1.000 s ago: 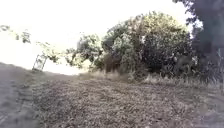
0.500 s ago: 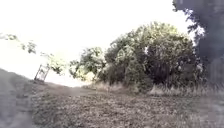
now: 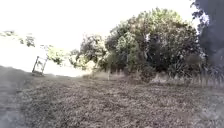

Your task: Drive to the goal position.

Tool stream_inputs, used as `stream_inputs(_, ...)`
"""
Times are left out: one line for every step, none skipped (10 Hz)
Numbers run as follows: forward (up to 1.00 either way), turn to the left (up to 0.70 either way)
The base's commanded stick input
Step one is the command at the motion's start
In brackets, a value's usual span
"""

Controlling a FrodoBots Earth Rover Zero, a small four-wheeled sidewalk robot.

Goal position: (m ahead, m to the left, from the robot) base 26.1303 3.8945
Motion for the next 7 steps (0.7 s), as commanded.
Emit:
stream_inputs(0.7,0.0)
stream_inputs(0.7,0.0)
stream_inputs(0.7,0.0)
stream_inputs(0.7,0.0)
stream_inputs(0.7,0.0)
stream_inputs(0.7,0.0)
stream_inputs(0.7,0.0)
